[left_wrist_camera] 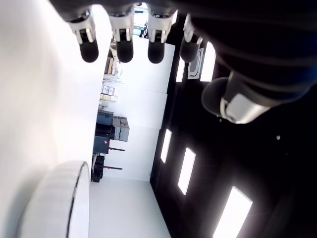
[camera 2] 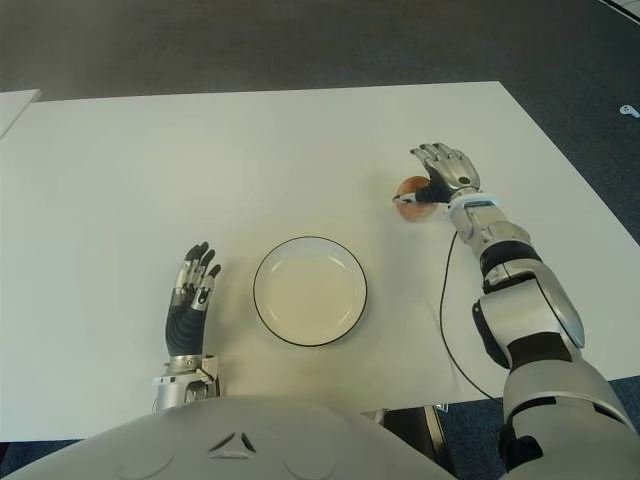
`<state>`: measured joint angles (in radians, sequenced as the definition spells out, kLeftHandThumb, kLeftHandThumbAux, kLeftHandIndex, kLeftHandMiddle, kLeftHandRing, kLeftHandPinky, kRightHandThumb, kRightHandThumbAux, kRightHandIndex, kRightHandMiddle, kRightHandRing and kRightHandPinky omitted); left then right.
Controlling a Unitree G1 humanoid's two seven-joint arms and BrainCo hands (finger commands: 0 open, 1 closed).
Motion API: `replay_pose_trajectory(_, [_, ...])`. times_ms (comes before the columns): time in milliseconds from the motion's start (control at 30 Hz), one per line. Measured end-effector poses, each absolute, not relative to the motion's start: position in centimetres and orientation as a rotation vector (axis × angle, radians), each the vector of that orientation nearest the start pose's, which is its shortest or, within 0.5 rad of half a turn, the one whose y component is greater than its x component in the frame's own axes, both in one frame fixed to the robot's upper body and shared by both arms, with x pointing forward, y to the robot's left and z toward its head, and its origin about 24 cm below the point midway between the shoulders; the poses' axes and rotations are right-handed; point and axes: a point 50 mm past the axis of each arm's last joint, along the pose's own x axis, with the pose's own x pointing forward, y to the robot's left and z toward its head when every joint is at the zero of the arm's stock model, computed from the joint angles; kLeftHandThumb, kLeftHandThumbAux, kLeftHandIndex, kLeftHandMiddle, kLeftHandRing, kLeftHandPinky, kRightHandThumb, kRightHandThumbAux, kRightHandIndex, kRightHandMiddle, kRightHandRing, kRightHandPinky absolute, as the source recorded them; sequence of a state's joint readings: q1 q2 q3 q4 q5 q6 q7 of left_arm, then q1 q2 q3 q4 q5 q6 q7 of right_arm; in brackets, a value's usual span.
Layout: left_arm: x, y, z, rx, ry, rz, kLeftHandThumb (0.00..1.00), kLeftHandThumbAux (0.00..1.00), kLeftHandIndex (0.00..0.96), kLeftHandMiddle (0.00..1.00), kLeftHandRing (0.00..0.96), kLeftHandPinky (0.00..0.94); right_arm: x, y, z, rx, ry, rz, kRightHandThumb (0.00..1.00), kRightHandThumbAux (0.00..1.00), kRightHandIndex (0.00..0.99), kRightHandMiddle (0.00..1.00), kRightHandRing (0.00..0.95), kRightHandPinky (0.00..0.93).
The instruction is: Put the apples into the plate.
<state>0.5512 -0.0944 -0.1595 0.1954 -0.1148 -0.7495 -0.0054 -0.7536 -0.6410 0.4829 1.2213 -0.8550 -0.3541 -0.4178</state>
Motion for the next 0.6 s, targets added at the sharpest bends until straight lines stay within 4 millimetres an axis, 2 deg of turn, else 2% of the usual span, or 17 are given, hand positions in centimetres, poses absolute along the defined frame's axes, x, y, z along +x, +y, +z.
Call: replay_pose_trajectory(600, [11.49, 12.87, -2.52, -0.164, 0.004, 0.128, 0.116, 0.52, 0.068, 0.043, 0.022, 0.014, 34.31, -28.25, 5.53, -1.662, 0.022, 0.096, 0.173, 0.381, 0.0, 0.0, 0.0, 0.0])
